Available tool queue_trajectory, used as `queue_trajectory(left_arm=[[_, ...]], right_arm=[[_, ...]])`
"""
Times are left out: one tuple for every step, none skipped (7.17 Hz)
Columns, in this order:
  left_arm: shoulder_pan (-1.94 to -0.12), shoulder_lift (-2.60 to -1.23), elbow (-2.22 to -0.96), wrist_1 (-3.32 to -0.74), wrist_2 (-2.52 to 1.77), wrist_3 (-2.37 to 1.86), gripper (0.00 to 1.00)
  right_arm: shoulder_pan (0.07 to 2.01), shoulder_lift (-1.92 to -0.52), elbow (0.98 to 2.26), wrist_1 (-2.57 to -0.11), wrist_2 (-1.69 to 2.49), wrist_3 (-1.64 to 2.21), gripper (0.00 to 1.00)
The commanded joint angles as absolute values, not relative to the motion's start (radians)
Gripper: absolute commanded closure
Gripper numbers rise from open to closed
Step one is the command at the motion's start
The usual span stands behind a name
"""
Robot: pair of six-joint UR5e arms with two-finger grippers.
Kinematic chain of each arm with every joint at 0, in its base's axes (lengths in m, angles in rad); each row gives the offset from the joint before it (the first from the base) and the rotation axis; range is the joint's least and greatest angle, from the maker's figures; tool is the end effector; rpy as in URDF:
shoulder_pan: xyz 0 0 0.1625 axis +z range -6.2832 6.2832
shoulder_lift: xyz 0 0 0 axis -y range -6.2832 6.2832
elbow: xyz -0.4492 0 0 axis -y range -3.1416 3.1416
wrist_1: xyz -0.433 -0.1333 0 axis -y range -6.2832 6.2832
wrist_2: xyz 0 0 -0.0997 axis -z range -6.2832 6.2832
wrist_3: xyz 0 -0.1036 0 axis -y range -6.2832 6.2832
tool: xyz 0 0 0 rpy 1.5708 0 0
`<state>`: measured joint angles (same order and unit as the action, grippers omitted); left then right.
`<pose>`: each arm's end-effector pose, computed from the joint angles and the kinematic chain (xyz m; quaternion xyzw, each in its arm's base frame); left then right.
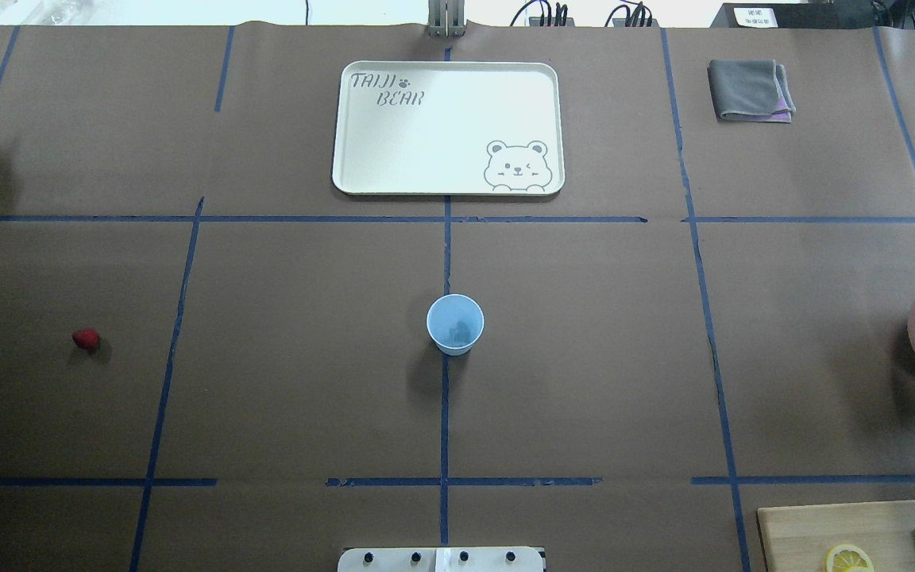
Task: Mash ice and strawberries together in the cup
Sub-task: 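Grasp another ice cube from the pink bowl with the right gripper, then carry the ice cube with the right gripper over the light-blue cup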
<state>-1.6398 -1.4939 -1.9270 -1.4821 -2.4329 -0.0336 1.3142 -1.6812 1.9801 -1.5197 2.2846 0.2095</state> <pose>-0.0885 -0.4874 0.5383 0.0938 0.4143 -0.0067 0.9053 -0.0597 -0.4856 0.5208 0.0793 -0.3724 -0.0825 0.9210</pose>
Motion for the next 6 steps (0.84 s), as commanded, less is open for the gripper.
queue_trajectory(left_arm=[[-1.640, -1.488, -1.925, -1.482, -2.433, -0.034, 0.00], [-1.640, -1.489, -1.922, -1.482, -2.433, -0.034, 0.00], [-1.638, -1.489, -1.919, -1.482, -2.433, -0.034, 0.00], [-1.638, -1.489, -1.916, -1.482, -2.433, -0.034, 0.00], [-1.638, -1.489, -1.916, -1.482, -2.433, -0.035, 0.00], [-1.638, -1.489, -1.914, -1.482, -2.433, -0.035, 0.00]], right_arm=[[1.245, -1.492, 1.993, -1.592, 2.350, 0.384, 1.00], [1.154, -1.417, 1.991, -1.592, 2.350, 0.522, 1.00], [1.056, -1.335, 1.988, -1.594, 2.335, 0.673, 1.00], [0.945, -1.253, 1.987, -1.594, 2.291, 0.842, 1.00], [0.834, -1.179, 1.980, -1.595, 2.195, 0.958, 1.00], [0.740, -1.105, 1.973, -1.638, 2.093, 1.024, 1.00]])
